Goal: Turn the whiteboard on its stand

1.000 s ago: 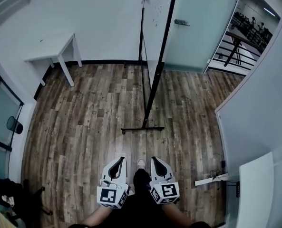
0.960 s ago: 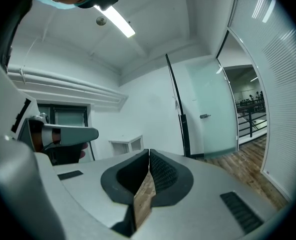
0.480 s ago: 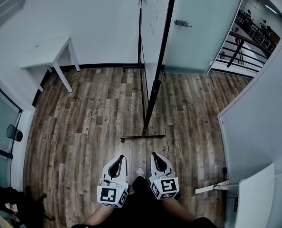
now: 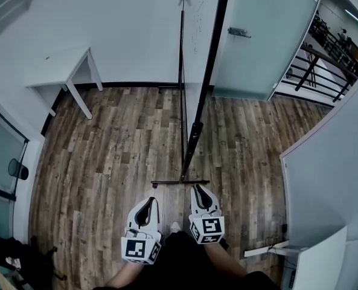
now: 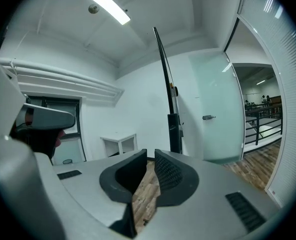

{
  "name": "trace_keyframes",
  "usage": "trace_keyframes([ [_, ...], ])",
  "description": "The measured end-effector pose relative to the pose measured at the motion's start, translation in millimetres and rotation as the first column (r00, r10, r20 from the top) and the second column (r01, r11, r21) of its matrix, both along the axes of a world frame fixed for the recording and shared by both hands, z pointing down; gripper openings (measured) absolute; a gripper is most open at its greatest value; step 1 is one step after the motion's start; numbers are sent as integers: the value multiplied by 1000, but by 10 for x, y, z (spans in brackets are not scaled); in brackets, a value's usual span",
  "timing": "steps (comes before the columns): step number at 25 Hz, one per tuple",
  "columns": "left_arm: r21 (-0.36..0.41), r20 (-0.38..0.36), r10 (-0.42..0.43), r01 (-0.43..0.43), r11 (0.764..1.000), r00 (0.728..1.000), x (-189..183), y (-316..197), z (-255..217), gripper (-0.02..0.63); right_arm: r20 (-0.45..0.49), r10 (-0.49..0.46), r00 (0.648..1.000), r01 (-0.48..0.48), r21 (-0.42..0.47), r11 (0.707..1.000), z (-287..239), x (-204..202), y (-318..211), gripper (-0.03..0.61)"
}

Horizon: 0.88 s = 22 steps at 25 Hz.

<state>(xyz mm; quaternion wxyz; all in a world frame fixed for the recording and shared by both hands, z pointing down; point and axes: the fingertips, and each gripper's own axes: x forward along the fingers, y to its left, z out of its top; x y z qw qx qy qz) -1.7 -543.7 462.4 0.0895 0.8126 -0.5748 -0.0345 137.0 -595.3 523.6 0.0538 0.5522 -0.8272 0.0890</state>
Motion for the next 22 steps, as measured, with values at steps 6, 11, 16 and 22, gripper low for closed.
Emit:
trace_keyframes([
  [6, 1, 6, -38, 38, 999, 999, 10, -289, 41, 18, -26, 10, 1000, -11, -11, 1000, 198, 63, -702, 67],
  [11, -24, 14, -45, 45, 999, 999, 2, -539, 121, 18, -59, 33, 998, -37, -72, 997, 524, 69, -1334, 107],
  [16, -27, 19, -50, 51, 998, 999, -8, -733, 157, 18, -90, 79, 993, -88, -110, 990, 796, 119, -1843, 162],
  [22, -43, 19, -70, 71, 997, 997, -48, -893, 220, 18, -115, 88, 989, -105, -143, 984, 1013, 155, -2203, 187],
])
